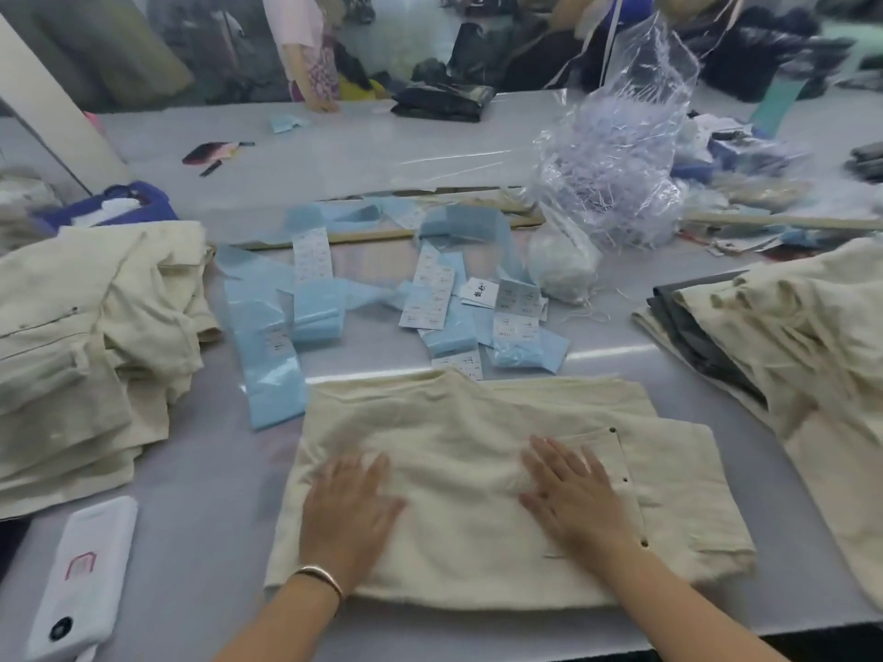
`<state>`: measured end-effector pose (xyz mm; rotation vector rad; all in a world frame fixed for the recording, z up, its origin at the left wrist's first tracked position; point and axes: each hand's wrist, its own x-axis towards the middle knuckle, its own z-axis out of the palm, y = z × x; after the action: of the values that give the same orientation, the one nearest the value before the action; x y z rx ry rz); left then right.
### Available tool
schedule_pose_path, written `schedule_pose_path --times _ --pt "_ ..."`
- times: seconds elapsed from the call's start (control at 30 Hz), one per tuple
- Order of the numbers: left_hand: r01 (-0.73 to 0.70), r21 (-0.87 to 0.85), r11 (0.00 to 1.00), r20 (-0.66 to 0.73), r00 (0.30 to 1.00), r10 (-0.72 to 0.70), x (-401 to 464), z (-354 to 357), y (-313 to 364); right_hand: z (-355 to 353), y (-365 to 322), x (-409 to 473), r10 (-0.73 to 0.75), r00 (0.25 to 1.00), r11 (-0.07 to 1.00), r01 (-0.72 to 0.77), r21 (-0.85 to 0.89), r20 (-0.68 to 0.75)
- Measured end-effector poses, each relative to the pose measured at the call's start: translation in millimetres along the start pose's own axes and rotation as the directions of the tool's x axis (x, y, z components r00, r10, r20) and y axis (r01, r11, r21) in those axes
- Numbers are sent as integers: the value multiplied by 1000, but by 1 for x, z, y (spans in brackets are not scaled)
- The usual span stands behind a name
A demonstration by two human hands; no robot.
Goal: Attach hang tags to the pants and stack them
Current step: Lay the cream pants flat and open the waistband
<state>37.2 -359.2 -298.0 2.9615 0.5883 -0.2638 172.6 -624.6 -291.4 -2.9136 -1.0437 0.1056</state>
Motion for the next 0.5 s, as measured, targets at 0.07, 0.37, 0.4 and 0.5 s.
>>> schedule_pose_path --times 0.07,0.37,0.4,0.5 --pt "35 -60 998 -78 996 -40 7 -7 3 -7 2 -9 181 958 983 -177 38 -221" --pt "-6 -76 997 -83 997 0 51 -10 -8 -30 49 -38 837 541 506 -823 259 84" --pt "-2 -86 996 -87 996 -6 50 -10 -8 -30 51 -36 830 551 503 -806 313 85" --pt "-117 -200 973 -134 987 91 48 -7 -8 -32 62 -27 817 558 382 -716 584 149"
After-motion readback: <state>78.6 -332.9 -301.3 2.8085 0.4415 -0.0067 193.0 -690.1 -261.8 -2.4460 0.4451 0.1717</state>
